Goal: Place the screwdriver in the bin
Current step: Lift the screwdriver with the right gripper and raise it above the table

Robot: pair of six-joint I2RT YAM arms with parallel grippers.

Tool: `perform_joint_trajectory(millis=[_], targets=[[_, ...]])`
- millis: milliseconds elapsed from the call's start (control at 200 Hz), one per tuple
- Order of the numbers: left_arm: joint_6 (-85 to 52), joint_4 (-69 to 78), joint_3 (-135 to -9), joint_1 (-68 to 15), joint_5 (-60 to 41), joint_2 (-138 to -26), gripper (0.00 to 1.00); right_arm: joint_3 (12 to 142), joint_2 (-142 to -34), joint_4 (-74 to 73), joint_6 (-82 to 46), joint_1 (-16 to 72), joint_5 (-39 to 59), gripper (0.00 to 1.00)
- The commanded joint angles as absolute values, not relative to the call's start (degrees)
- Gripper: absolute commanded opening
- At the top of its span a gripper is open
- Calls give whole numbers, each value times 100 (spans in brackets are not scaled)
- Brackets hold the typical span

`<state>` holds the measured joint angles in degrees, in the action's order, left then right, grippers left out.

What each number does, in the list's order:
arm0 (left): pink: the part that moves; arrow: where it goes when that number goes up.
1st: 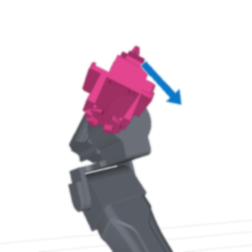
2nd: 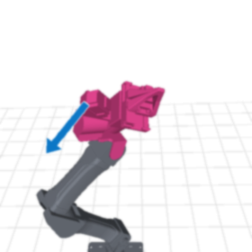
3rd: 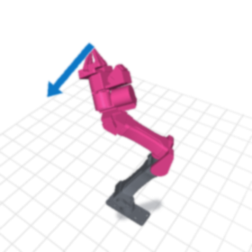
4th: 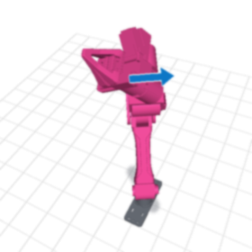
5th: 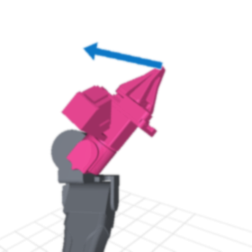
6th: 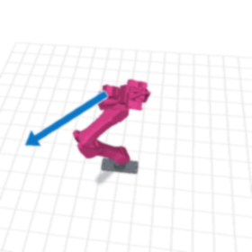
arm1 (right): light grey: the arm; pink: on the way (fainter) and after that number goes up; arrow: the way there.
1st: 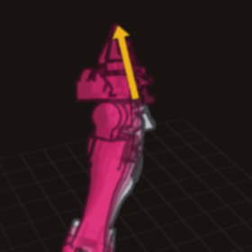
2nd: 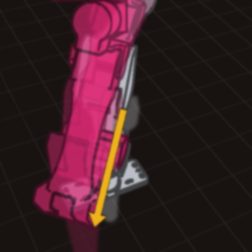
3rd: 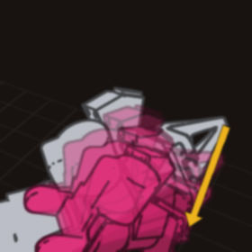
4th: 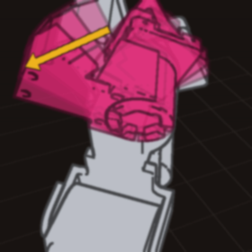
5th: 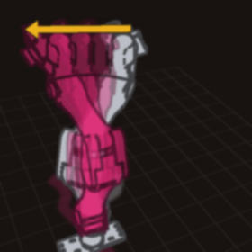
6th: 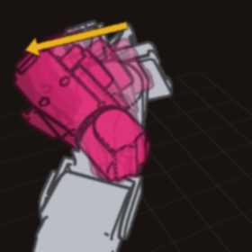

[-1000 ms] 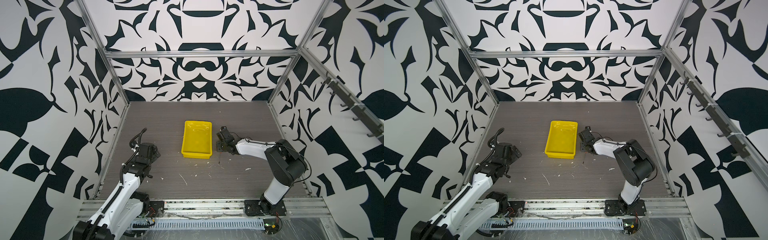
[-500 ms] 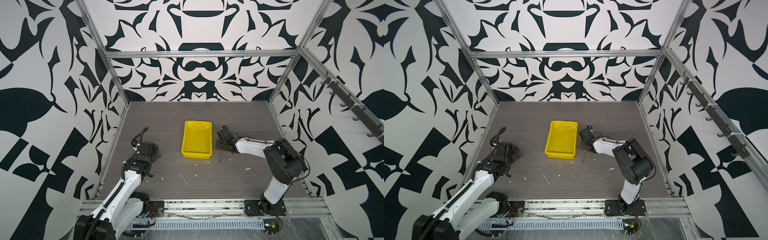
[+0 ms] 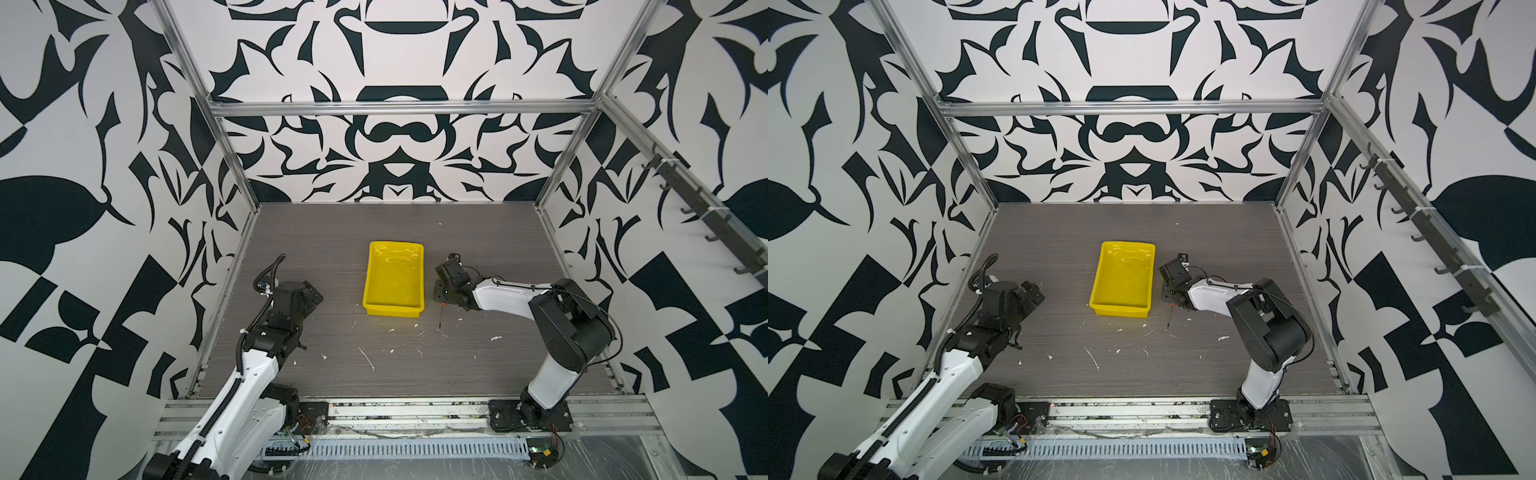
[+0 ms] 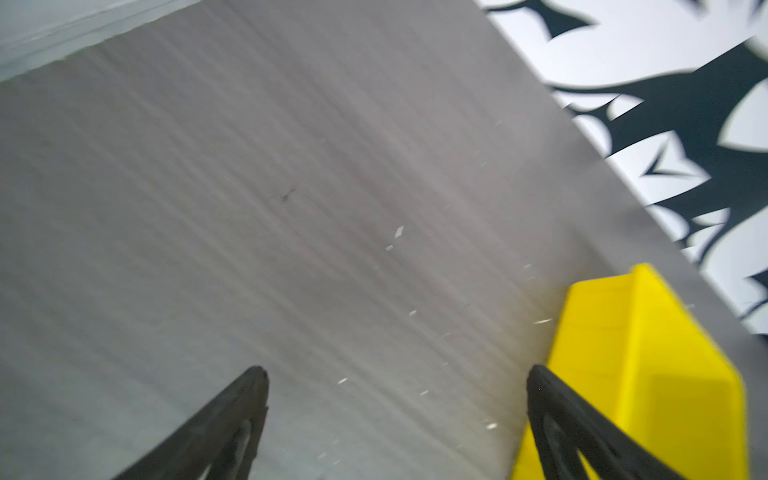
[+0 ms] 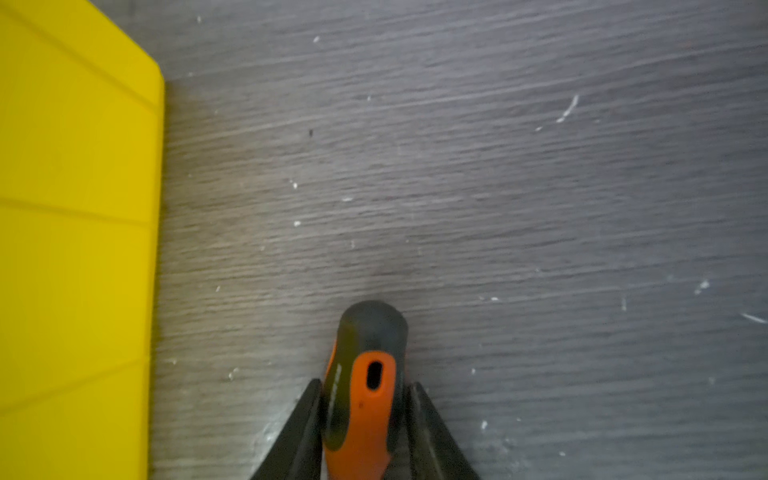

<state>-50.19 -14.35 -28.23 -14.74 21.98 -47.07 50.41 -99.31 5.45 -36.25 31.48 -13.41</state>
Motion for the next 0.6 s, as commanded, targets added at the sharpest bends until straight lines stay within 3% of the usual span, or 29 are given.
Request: perform_joint_trajectory(millis=[0, 160, 295, 595], targets=[[-5256, -66, -2876, -1474, 2134, -5069, 100, 4891, -9973, 1030, -3996, 3151, -1455, 38], [-4767, 325, -3182, -1471, 1981, -5620, 100, 4544, -9832, 1169, -4474, 3325, -1631, 29], [-4870, 994, -2771, -1476, 1854, -5886, 100, 4417, -9674, 1658, -4759, 3402, -1744, 6], [-4677, 617, -3174, -1383, 1627, -6091, 100, 5427, -8718, 3140, -4597, 3436, -2338, 5]])
